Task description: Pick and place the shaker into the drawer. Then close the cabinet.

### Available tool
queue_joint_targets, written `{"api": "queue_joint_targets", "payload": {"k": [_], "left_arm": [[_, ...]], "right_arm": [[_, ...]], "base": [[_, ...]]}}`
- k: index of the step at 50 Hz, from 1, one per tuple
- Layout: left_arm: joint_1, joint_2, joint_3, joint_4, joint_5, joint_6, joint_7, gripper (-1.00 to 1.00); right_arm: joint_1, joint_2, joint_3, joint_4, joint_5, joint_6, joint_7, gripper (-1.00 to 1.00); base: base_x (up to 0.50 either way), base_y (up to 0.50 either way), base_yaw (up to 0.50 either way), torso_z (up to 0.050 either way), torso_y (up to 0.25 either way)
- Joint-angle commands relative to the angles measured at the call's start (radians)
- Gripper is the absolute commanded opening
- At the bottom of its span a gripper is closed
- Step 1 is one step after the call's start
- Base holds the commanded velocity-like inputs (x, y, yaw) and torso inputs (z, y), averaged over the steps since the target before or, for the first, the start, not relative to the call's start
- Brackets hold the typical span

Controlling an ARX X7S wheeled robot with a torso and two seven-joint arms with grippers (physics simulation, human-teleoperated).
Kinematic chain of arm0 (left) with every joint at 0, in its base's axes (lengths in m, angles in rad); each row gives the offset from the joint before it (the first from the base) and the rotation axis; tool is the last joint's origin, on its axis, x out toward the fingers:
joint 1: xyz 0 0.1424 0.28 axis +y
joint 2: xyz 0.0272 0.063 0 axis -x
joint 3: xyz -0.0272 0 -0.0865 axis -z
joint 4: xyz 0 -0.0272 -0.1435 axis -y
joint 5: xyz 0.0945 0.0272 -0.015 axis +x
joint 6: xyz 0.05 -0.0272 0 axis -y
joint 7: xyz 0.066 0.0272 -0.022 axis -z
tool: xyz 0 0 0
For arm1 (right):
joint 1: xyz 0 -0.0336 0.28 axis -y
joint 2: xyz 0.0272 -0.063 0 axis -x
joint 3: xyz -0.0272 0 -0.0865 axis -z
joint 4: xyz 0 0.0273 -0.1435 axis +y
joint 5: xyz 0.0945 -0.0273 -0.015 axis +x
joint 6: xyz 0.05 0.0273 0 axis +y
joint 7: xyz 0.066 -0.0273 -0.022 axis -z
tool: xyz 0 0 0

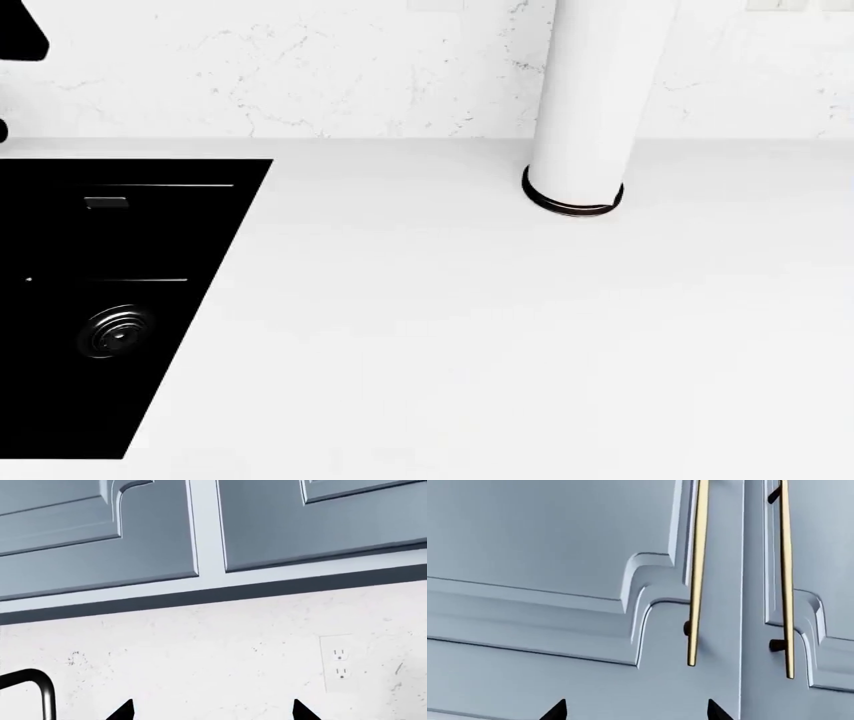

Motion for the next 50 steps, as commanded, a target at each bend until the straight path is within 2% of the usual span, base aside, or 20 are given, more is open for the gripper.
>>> {"api": "queue_joint_targets", "payload": {"k": [1,50], "left_arm": [[0.021,-0.007,-0.005,0.002,0.019,0.005,0.013,1.00],[0.063,-0.036,-0.017,0.014,0.039,0.032,0.040,1.00]], "right_arm": [[0.003,-0.039,-0.034,0.106,-0.096,-0.028,-0.085,1.00],[-0.068,-0.080,-0.104,0.318,-0.255,-0.115,-0.224,1.00]], "base": [[0.00,0.00,0.00,0.000,0.000],[0.00,0.00,0.00,0.000,0.000]]}}
